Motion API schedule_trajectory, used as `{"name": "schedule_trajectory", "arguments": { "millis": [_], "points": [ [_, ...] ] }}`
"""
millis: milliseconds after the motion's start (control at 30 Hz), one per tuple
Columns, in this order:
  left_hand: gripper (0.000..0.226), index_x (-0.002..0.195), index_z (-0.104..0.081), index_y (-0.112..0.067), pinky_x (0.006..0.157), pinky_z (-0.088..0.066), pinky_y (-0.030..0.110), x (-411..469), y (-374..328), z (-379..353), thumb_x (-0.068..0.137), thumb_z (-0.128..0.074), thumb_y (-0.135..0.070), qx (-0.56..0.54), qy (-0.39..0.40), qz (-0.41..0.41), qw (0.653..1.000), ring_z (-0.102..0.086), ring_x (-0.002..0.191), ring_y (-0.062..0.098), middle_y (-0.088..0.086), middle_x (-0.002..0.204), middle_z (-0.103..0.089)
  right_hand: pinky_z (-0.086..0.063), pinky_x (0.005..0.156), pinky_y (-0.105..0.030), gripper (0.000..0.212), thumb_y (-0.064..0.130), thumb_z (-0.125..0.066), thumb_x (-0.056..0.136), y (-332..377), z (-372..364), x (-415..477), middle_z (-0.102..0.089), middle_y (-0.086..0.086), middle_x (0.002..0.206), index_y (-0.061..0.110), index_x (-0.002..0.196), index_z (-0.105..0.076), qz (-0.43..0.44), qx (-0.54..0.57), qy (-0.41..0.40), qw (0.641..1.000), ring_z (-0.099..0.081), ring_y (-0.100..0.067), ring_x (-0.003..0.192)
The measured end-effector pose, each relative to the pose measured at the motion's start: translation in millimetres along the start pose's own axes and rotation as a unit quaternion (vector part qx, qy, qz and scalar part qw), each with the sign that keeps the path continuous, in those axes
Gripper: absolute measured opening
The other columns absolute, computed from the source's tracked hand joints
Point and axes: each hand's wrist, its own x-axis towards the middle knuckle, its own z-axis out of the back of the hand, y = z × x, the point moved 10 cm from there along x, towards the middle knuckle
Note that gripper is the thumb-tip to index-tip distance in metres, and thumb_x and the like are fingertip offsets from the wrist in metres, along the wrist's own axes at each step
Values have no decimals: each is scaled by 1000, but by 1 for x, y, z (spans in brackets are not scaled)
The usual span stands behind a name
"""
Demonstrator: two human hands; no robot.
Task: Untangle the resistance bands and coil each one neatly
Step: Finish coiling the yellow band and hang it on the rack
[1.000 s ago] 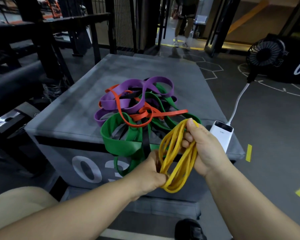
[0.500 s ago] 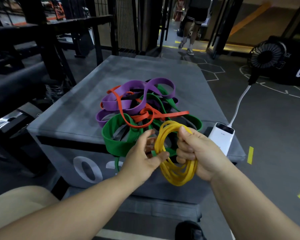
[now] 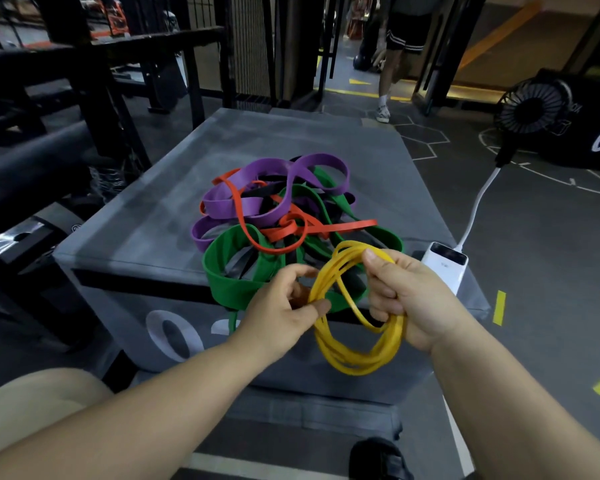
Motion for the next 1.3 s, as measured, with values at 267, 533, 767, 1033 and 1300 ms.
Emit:
{"name": "schedule_trajectory", "arguments": {
  "millis": [267,533,767,1033,1300],
  "points": [
    [102,140,-20,-43,106,-30,17,-2,-20,4,59,-81,-50,14,21,-80,996,-28,135,-3,-16,146,-29,-13,40,-19,32,30,-65,84,-18,-18,-7,-27,3,49,25,54,-55,-79,-52,107,990,-19,-7,36],
    [10,87,-60,-13,60,-52,29,-12,-26,-15,81,-63,-21,-199,161,24,966,-60,57,15,-3,55,-57,-40,45,-22,14,22,-64,78,-19,-31,-8,-46,0,54,12,69,-58,-62,-57,145,986,-45,-12,43],
    [11,80,-56,-10,44,-46,27,-15,-41,22,83,-64,-17,-309,91,47,945,-55,49,15,3,61,-57,-52,71,-38,18,29,-66,77,-26,-42,-2,-56,-4,59,15,67,-62,-69,-49,138,987,-64,-19,61],
    [13,83,-50,-12,51,-47,26,-41,-54,79,96,-52,-11,-217,-3,48,975,-36,45,11,3,57,-36,-26,34,-15,27,25,-56,88,0,-101,4,-33,2,52,12,72,-39,-21,101,194,975,-25,-5,36],
    [14,85,-48,-13,44,-30,23,-95,-91,163,98,-51,-17,-115,-82,19,990,-31,44,10,-1,56,-31,-49,57,-33,53,35,-78,69,26,-187,-21,-55,-8,58,1,101,-53,15,-64,303,951,-62,-24,59]
  ]
}}
